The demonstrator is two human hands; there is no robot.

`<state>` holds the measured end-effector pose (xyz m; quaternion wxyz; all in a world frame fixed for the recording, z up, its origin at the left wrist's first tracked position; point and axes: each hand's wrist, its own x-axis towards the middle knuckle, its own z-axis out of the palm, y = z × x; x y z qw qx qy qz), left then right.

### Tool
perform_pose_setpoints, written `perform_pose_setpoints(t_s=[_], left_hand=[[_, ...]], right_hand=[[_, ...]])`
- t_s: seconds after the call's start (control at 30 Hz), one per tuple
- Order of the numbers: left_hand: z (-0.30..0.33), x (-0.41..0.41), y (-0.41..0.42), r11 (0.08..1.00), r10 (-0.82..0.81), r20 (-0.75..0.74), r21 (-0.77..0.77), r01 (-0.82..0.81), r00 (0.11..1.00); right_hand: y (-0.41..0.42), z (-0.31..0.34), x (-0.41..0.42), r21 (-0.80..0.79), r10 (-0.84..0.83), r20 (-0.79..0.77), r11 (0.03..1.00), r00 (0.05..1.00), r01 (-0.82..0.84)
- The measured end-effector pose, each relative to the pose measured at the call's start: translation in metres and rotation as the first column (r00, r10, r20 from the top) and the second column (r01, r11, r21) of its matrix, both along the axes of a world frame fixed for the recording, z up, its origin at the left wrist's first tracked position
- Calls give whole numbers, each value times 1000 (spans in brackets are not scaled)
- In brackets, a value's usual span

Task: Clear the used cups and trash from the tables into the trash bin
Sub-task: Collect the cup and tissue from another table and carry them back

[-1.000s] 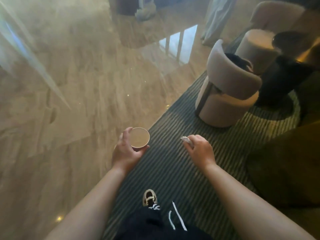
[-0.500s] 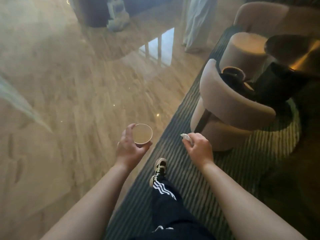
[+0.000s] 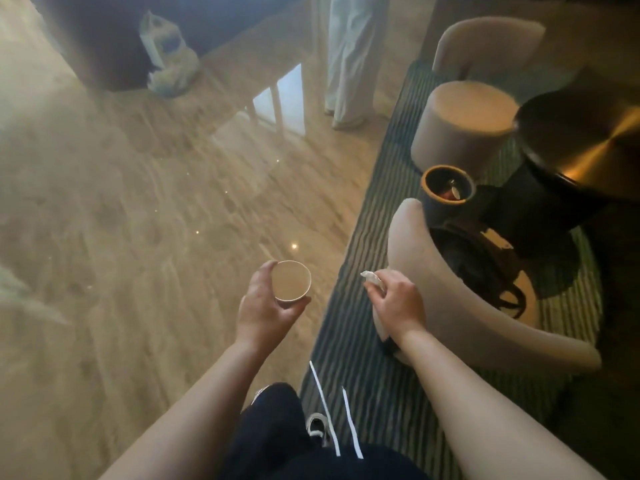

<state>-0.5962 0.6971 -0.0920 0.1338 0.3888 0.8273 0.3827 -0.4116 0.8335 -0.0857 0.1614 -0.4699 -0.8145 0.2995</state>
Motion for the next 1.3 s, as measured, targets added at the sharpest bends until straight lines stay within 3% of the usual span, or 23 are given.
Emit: perform_pose_setpoints(t_s=[0.4,0.7,1.07,1.3], left_hand=[[-27,-142,303,968,-250,-5,-24,250,968],[-21,-235,566,869,-490,-9,-93,487,872],[-50,-187,796,666,-734,76,-118,737,675],[-101,-118,931,447,-861,145,-239,862,487]], right_hand=[[230,-29,-114,-14,-325,-49,946,944,325],[431,-38,-185,-27,-580,16,814,815,580],[573,-74,-149,-56,-812,48,580,582,813],[682,-125,-111,-129,-884,89,447,459,885]])
